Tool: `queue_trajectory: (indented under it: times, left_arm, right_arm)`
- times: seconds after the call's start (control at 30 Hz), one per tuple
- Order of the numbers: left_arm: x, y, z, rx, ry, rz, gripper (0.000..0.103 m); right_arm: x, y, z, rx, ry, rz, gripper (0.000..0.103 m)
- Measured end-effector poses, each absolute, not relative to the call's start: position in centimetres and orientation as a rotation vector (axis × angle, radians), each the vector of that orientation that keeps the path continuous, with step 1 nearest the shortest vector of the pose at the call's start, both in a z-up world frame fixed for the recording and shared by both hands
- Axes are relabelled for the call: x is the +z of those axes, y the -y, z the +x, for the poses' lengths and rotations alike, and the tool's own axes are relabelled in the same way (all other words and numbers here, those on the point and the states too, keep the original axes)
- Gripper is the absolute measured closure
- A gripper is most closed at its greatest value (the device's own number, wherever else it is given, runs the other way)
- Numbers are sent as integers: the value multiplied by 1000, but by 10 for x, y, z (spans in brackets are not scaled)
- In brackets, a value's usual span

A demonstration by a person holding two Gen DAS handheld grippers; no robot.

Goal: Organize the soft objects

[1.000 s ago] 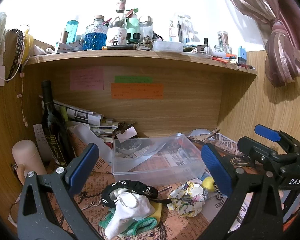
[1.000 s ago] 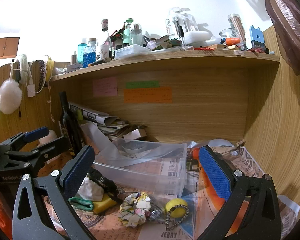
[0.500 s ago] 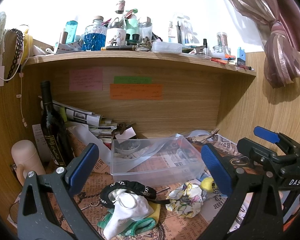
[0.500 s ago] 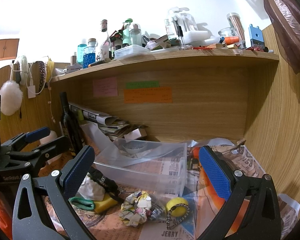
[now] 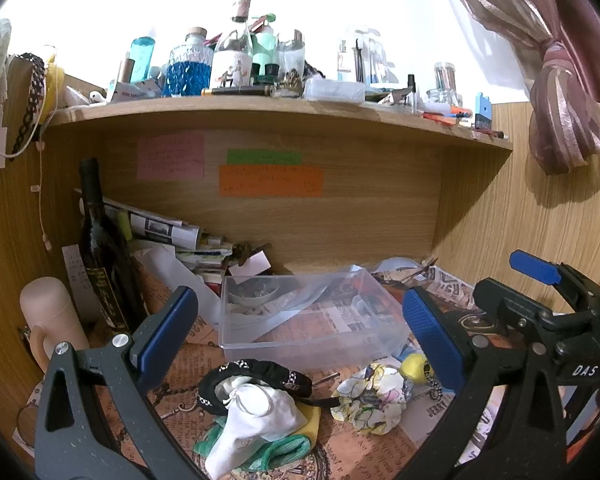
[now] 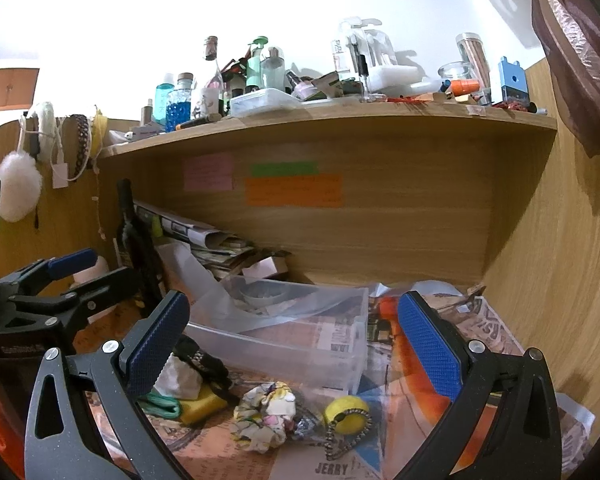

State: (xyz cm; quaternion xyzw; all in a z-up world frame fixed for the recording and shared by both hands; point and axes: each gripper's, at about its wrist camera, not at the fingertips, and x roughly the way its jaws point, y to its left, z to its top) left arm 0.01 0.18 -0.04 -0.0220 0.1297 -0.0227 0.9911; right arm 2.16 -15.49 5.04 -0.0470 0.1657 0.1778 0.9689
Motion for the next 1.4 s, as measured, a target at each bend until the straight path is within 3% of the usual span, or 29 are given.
queue_trajectory:
  times: [0.5,0.6,0.7,0.93,1.1,1.27,1.4]
  left_arm:
    - [-58,-54,54,34,-534,-80,0]
    - [-73,-65,65,64,-577,-100,1]
    - [-83,-71,75,70,-621,-107,16]
    - [-99,-71,86,39,-674,-98,26]
    - [-106,-69,91,9,-705,-111,42]
    - [-104,-67,90,-9,-702,-108,64]
    - [-101,-66,85,-12,-692,-109,72]
  right_arm:
    - [-10,194,71,277,-650,-146,0]
    - [-24,200,82,272,-721,-136,5]
    - [-32,205,92,280,-775,-112,14]
    - [-53,206,113,341,-883,-71,39]
    - [-67,199,120,386,-949,-64,45]
    - [-74,194,126,412,-989,-69,62]
    - [-72,196,124,414,-974,-53,64]
